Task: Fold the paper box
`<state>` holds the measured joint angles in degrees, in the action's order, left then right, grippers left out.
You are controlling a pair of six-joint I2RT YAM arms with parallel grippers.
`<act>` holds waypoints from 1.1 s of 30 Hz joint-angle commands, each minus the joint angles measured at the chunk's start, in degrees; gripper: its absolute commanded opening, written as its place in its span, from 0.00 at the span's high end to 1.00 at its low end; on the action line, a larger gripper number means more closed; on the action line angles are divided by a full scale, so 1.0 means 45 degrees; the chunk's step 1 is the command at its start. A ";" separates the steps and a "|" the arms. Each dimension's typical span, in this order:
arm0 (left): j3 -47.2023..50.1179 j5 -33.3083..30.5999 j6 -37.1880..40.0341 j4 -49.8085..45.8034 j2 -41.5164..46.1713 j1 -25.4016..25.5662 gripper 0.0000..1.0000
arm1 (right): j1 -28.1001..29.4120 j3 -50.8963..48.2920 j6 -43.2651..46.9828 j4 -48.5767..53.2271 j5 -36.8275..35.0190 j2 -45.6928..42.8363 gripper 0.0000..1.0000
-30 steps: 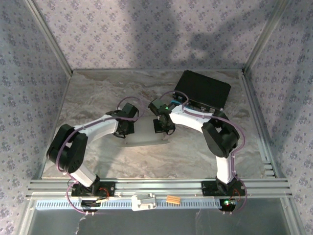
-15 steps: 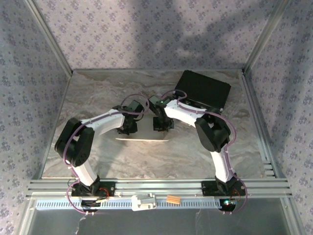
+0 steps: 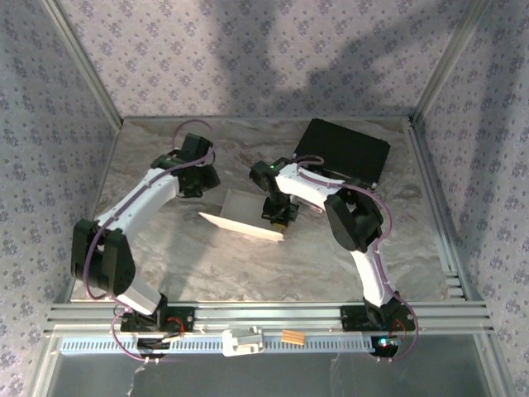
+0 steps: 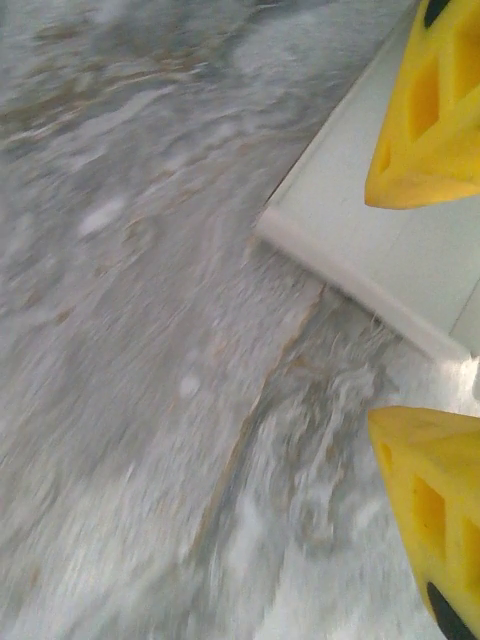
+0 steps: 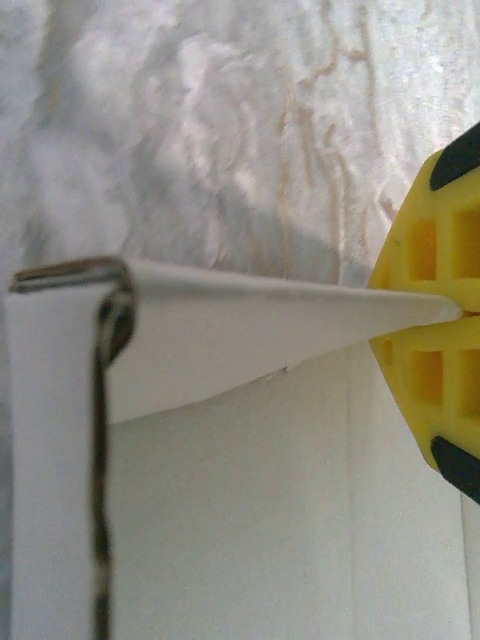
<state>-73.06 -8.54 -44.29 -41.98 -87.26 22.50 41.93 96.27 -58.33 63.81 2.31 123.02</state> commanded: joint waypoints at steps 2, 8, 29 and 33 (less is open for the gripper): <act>-0.0846 -0.2178 -0.0714 -0.2005 0.1628 -0.0235 0.46 | 0.0038 0.0076 -0.3611 0.1152 0.0921 0.0081 1.00; -0.0433 -0.2424 -0.0793 -0.2986 0.3678 -0.0235 0.47 | 0.0095 -0.0104 -0.7842 0.0654 0.2662 0.0123 1.00; 0.3329 0.1735 -0.0166 -0.1937 0.6263 -0.0539 0.53 | 0.0555 -0.1193 -1.1839 -0.2896 0.1851 -0.2441 0.30; 0.3004 0.1793 -0.0154 -0.1668 0.5795 -0.0643 0.54 | 0.0228 -0.0252 -0.9393 -0.1615 0.0154 -0.3869 0.24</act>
<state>-57.98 -2.13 -45.52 -51.18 -59.94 20.01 44.10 91.83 -108.90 50.94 10.39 111.79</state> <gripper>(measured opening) 0.467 0.752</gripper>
